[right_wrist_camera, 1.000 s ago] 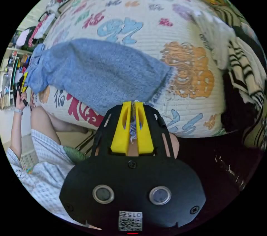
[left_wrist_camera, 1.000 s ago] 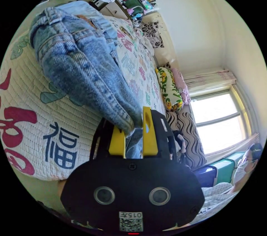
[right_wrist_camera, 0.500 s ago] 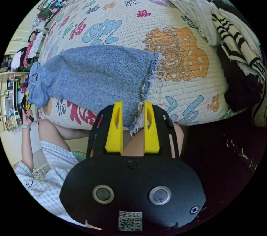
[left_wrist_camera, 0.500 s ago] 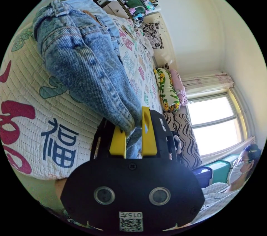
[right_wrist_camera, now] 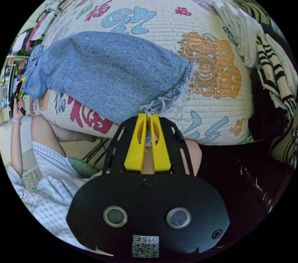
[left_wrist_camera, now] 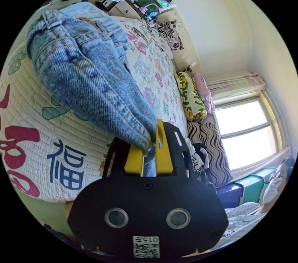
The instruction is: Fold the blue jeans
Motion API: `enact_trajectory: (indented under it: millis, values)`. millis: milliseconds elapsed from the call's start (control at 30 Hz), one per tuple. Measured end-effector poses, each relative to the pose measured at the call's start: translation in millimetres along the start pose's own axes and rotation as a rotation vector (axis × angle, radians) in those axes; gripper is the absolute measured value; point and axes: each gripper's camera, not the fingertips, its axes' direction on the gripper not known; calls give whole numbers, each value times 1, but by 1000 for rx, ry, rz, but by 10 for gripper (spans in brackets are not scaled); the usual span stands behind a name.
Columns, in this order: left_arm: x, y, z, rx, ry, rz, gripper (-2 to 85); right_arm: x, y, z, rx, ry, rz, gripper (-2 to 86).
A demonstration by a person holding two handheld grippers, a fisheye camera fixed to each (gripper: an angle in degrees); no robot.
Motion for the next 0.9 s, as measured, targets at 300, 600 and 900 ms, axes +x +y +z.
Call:
enact_trajectory:
  millis: [300, 600, 900]
  values:
    - [113, -79, 19, 31, 161, 116, 41, 80, -96, -204, 391, -391, 35, 2]
    - [184, -101, 57, 138, 328, 230, 48, 114, -188, -346, 539, -307, -4, 13]
    - [109, -21, 182, -393, 17, 129, 61, 189, -259, -239, 306, -175, 293, 67]
